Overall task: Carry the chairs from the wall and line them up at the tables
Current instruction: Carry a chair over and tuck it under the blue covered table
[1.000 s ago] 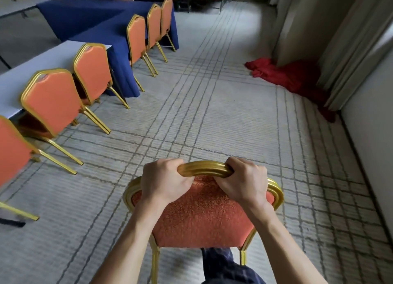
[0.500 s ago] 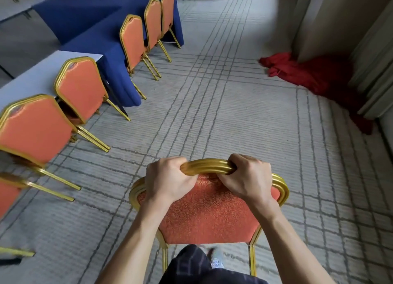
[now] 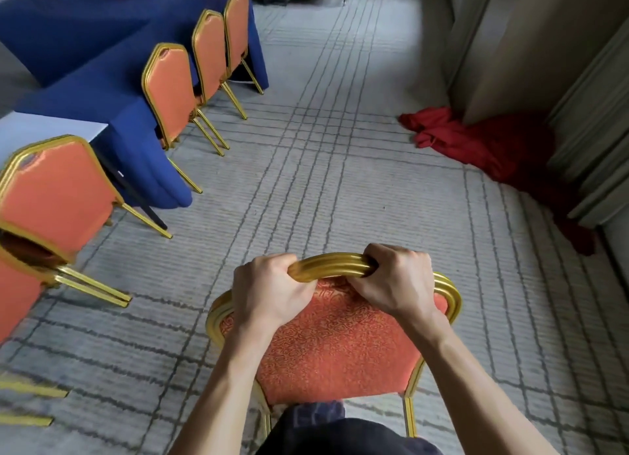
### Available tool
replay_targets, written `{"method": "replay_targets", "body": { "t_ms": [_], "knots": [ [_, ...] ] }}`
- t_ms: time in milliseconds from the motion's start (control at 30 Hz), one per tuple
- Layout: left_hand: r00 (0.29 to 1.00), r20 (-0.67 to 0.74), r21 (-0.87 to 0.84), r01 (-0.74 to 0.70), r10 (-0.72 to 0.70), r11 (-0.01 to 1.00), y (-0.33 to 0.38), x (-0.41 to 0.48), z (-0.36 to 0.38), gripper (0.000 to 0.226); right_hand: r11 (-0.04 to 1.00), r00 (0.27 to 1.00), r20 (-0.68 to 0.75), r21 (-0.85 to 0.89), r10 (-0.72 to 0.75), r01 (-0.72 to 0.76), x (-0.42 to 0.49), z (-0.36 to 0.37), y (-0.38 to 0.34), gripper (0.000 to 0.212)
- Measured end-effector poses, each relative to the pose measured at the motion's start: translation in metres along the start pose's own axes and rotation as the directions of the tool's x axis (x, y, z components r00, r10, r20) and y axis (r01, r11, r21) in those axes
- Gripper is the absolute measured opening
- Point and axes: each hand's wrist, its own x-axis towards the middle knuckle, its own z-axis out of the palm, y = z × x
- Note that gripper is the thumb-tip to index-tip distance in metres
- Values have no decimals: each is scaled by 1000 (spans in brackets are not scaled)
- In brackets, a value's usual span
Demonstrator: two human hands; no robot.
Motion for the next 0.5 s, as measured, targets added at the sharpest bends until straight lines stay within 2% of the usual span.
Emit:
{"method": "replay_targets", "body": {
  "t_ms": [100, 267, 500],
  "knots": [
    [1000, 27, -4, -8, 8, 1000, -7, 70, 16, 47, 999, 1000, -6, 16, 28, -28, 67, 15, 13, 37],
    [998, -8, -29, -63, 63, 998, -15, 176, 47, 44, 1000, 999, -35, 3, 25, -25, 160, 48, 40, 34],
    [997, 22, -24, -73, 73, 997, -33, 328, 129, 40, 999, 1000, -7, 33, 22, -22, 304, 131, 111, 35]
  ]
}}
